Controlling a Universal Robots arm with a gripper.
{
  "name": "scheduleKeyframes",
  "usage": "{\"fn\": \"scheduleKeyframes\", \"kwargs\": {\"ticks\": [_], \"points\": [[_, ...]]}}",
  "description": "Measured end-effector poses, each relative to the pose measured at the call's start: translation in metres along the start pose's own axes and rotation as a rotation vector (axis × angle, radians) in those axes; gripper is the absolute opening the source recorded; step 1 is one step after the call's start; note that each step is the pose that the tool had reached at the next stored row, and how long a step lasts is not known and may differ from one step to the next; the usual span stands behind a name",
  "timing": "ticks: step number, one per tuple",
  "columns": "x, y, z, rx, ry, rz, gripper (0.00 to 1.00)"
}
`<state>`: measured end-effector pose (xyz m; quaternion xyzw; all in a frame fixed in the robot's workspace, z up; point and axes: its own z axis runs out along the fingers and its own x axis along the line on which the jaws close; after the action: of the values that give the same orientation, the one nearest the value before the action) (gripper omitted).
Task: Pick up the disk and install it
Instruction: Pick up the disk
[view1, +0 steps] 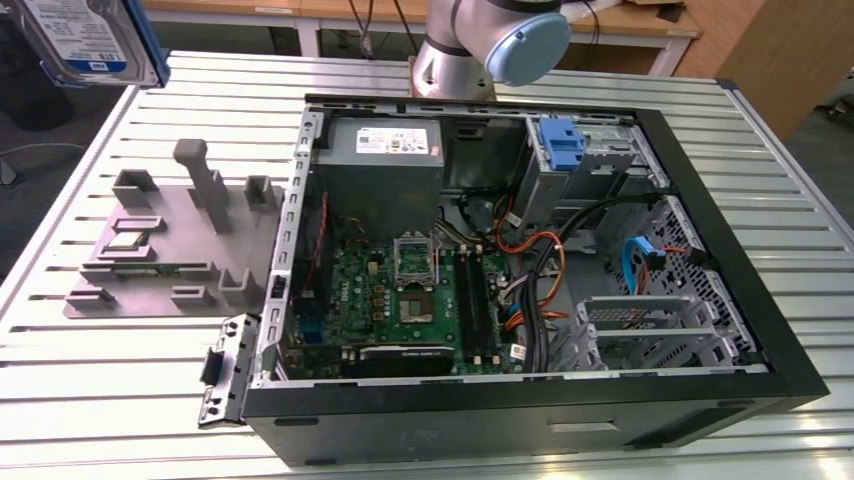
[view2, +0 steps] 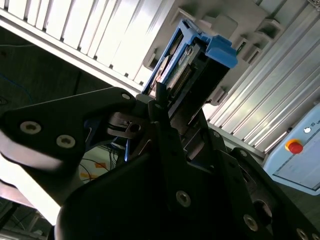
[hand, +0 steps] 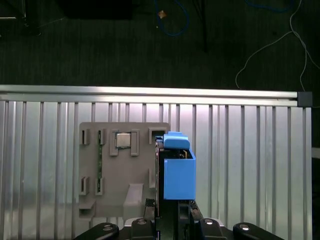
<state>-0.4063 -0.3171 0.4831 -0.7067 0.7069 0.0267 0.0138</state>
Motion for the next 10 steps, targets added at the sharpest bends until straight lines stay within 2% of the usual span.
{"fn": "scheduleKeyframes", "kwargs": {"ticks": [3, 10], "points": [[0.0, -0.0043, 0.0, 0.0002, -0.0001, 0.0, 0.35], [0.0, -0.0238, -0.0004, 0.0, -0.0001, 0.0, 0.35]]}}
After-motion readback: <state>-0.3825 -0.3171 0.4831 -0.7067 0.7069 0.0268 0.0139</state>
